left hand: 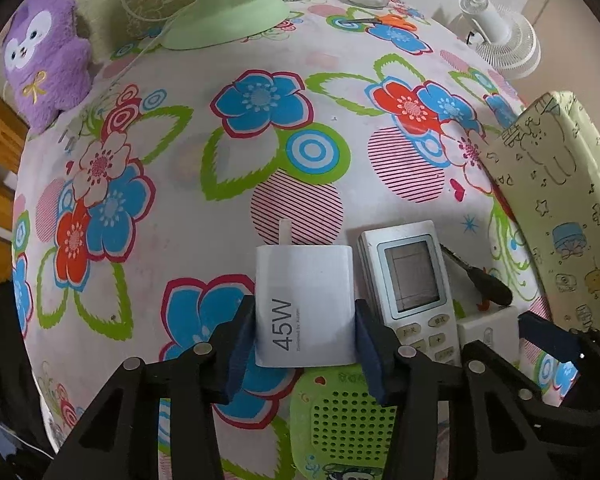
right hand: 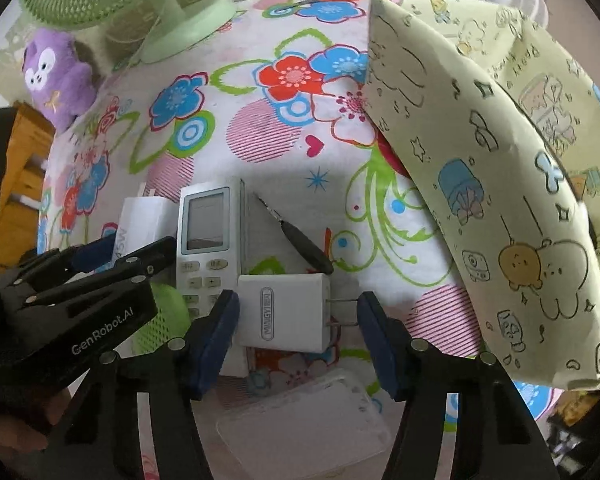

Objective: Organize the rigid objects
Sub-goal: 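Close right gripper on the white plug adapter while left gripper holds the charger, then lift and carry the white charger and plug adapter over the fabric box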

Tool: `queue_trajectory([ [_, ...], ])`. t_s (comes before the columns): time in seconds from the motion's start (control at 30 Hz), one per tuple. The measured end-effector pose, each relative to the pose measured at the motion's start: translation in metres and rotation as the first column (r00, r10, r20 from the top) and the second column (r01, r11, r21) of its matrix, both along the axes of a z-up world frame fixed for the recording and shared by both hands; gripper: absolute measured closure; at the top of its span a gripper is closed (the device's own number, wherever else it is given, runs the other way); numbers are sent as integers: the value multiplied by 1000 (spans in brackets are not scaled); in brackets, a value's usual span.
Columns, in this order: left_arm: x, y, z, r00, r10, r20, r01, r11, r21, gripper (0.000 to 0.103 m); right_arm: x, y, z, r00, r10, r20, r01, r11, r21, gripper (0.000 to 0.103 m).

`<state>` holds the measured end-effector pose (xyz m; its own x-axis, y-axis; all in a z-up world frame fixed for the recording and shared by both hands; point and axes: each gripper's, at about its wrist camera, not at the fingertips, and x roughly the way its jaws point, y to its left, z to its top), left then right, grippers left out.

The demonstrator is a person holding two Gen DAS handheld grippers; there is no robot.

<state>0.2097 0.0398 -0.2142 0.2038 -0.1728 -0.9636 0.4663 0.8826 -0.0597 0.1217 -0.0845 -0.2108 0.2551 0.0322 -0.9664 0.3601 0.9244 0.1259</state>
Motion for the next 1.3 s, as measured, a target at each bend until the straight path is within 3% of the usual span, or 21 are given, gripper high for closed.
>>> queue_trajectory([
  [0.43, -14, 8, 24, 1000, -22, -1, 22, 999, -34, 55, -3, -6, 16, 1000, -25, -6, 25, 1000, -14, 40],
  [1.3, -50, 30, 104, 996, -31, 89, 40, 993, -109, 55, -17, 12, 98, 994, 0, 107, 10, 996, -92, 40],
])
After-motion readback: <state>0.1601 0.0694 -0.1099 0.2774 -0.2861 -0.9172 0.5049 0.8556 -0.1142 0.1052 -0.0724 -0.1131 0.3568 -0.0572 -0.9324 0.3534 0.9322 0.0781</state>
